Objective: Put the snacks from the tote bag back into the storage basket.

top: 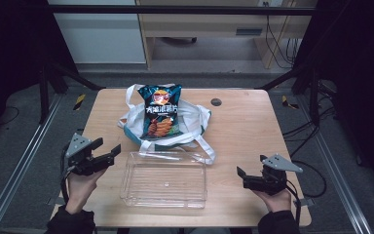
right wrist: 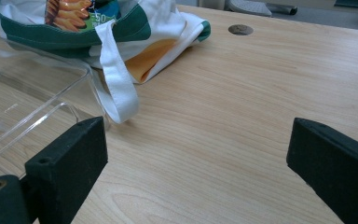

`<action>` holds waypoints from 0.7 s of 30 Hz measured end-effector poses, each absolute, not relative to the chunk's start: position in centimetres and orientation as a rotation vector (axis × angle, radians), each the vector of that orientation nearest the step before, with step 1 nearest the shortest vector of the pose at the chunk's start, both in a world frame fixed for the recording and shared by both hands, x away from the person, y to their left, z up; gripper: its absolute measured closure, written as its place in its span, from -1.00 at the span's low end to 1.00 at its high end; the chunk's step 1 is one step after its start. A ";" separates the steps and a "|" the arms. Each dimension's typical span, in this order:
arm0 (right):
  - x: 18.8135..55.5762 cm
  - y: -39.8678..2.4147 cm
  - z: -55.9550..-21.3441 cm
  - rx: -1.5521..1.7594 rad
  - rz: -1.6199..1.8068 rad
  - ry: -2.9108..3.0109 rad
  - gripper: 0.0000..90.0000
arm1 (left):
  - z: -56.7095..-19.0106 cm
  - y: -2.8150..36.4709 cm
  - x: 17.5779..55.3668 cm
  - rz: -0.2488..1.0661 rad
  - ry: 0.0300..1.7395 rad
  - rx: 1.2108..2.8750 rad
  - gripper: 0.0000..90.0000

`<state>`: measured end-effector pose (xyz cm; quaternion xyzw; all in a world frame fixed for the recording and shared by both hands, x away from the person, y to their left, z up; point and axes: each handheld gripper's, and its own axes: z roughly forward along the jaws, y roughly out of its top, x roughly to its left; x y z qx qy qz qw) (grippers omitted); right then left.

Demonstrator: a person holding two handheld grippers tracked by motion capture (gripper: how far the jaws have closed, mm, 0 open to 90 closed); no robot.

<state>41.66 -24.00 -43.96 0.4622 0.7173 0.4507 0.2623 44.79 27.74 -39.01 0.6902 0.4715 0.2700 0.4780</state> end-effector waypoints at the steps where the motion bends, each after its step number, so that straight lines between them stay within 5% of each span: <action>1: 41.6 -24.0 -43.9 1.253 1.221 1.937 -0.88 | -38.7 27.6 45.1 0.658 1.150 1.677 -0.43; 21: 41.8 -24.1 -43.9 1.256 1.232 1.927 -0.88 | -36.0 24.7 48.5 0.679 1.113 1.668 -0.41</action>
